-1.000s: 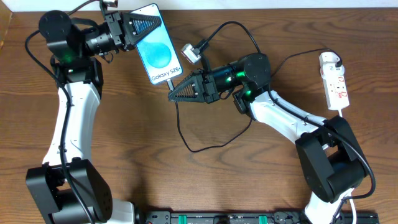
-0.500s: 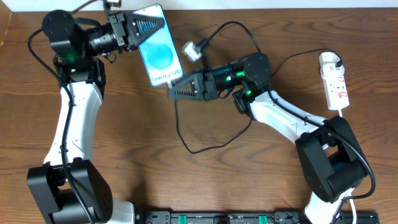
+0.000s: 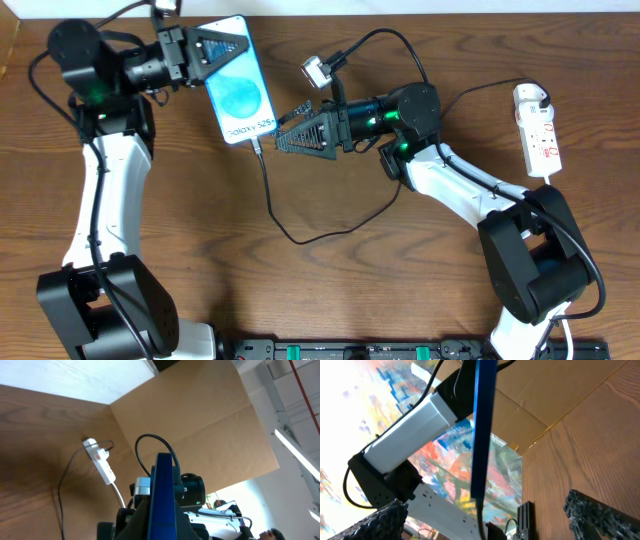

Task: Plug charger to phone and switch on socket
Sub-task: 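Open the right gripper and withdraw it rightward from the phone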

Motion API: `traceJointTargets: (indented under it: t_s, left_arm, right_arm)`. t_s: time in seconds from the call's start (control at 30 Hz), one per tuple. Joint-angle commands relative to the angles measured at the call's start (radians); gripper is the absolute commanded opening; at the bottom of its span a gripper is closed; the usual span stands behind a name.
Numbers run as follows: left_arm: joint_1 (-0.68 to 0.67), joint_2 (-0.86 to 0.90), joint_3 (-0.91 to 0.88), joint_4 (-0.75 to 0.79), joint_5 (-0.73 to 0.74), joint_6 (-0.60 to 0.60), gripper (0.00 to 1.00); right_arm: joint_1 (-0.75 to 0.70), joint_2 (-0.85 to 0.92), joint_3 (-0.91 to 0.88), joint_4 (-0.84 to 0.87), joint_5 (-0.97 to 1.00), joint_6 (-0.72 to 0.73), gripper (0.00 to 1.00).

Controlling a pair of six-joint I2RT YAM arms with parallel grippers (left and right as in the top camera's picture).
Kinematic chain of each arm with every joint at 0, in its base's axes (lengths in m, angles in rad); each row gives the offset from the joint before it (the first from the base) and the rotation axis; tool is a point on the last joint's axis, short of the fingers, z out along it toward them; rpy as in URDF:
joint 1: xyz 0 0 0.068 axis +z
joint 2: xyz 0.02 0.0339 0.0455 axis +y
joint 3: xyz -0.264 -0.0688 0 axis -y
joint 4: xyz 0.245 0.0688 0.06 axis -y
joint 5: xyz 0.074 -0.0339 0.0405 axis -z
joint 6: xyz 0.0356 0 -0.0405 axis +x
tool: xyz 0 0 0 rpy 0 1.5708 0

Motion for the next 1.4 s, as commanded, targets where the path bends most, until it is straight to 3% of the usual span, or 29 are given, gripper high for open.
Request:
traceJointTargets:
  t_s: [0.0, 0.1, 0.27, 0.43, 0.6, 1.13, 1.37]
  left_arm:
    - [0.023, -0.01, 0.017, 0.008, 0.021, 0.002, 0.07]
    - [0.038, -0.01, 0.016, 0.008, 0.021, 0.002, 0.08]
    - [0.044, -0.01, 0.017, 0.008, 0.02, 0.003, 0.07]
    - [0.044, -0.01, 0.017, 0.008, 0.02, 0.003, 0.07]
    - [0.041, -0.01, 0.016, 0.009, 0.02, 0.006, 0.07]
    - [-0.069, 0.045, -0.108, -0.006, -0.06, 0.142, 0.07]
    - [-0.124, 0.169, -0.119, -0.006, -0.118, 0.141, 0.07]
  right_arm:
    - [-0.02, -0.013, 0.013, -0.011, -0.029, -0.051, 0.99]
    - [-0.043, -0.013, 0.011, -0.101, -0.054, -0.104, 0.99]
    - [-0.075, -0.013, 0.006, -0.511, -0.016, -0.365, 0.99]
    - [-0.094, -0.013, 0.006, -1.007, 0.19, -0.602, 0.99]
    - [-0.109, -0.013, 0.006, -1.321, 0.399, -0.732, 0.99]
    - [-0.201, -0.018, 0.007, -1.64, 0.758, -0.723, 0.99]
    - [-0.256, -0.134, 0.007, -1.718, 0.889, -0.722, 0.99]
